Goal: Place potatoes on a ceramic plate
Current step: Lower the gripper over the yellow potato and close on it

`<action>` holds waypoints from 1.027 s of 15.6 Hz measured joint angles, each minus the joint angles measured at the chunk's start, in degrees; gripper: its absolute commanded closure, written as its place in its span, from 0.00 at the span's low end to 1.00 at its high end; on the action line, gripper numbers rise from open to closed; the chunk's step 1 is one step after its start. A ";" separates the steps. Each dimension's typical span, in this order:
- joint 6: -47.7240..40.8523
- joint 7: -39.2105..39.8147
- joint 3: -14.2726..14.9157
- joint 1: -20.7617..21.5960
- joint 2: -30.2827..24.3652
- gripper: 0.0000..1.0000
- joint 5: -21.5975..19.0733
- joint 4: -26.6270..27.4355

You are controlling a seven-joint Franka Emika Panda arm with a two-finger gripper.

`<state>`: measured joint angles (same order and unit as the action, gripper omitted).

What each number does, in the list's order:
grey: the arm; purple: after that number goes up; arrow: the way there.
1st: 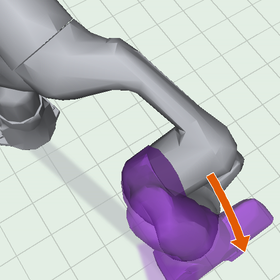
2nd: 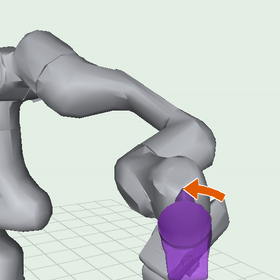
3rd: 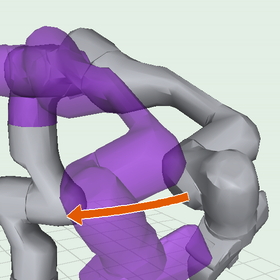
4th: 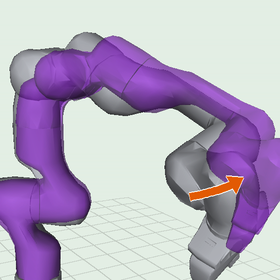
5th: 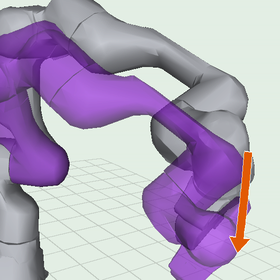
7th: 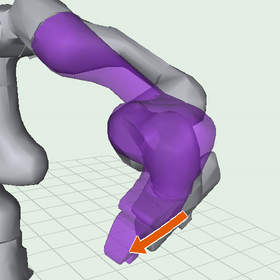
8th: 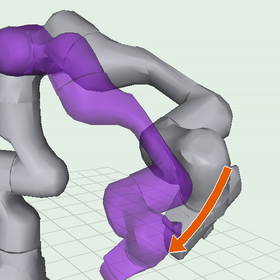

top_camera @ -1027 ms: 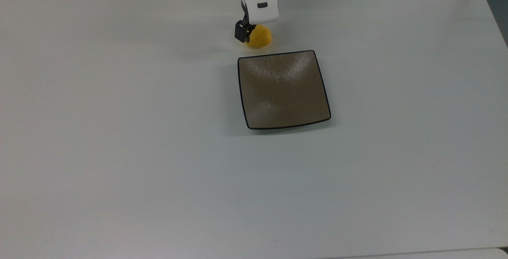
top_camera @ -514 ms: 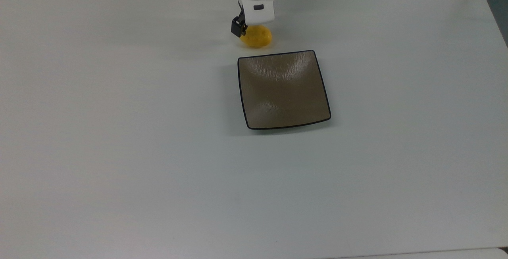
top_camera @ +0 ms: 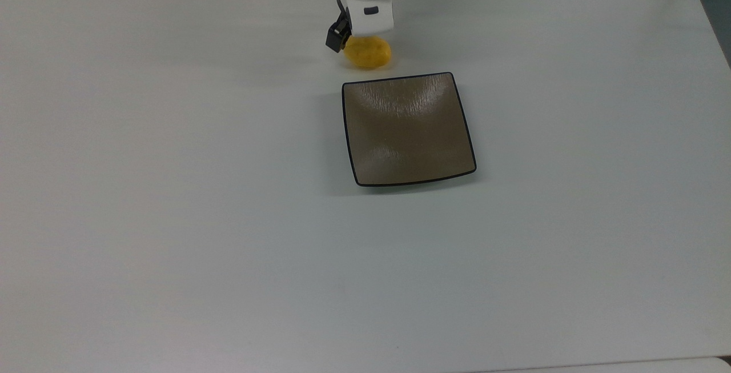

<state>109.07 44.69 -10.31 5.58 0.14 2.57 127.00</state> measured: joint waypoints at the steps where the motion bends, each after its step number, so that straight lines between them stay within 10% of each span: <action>1: 0.43 0.07 -0.04 0.03 0.54 0.00 0.54 0.00; 16: 8.39 -3.97 -1.64 1.45 4.62 0.00 1.34 0.09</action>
<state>117.46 40.72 -11.95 7.02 4.76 3.91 127.09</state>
